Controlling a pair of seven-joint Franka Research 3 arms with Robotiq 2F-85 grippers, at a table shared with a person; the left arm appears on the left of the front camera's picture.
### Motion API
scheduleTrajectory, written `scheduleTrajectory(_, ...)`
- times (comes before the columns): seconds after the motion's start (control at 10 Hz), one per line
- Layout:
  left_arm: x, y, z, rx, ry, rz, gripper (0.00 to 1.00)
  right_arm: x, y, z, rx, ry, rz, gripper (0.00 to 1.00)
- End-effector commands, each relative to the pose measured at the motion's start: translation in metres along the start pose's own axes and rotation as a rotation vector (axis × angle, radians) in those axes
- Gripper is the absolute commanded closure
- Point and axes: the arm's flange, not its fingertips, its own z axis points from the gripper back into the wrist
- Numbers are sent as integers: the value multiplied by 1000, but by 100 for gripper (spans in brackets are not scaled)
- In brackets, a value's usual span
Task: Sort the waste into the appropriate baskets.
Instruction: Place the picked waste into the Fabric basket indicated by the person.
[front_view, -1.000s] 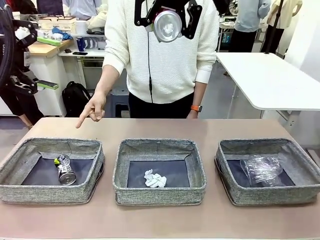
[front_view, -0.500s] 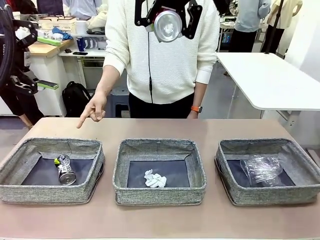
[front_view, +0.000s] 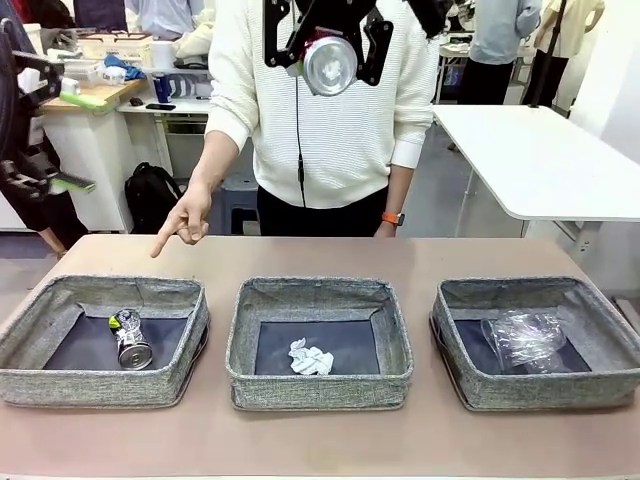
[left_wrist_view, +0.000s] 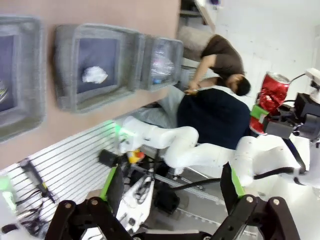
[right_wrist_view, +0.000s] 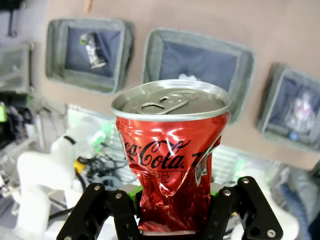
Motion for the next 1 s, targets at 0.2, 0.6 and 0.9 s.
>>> scheduleTrajectory(0.2, 1, 79, 130, 174, -167, 82, 0, 59, 102, -65, 33, -117, 481, 100)
scheduleTrajectory(0.6, -29, 116, 190, 56, -37, 168, 0, 71, 185, -133, -60, -119, 853, 100)
scheduleTrajectory(0.9, -19, 121, 175, 129, -184, 171, 0, 51, 164, -147, 0, -96, 768, 100)
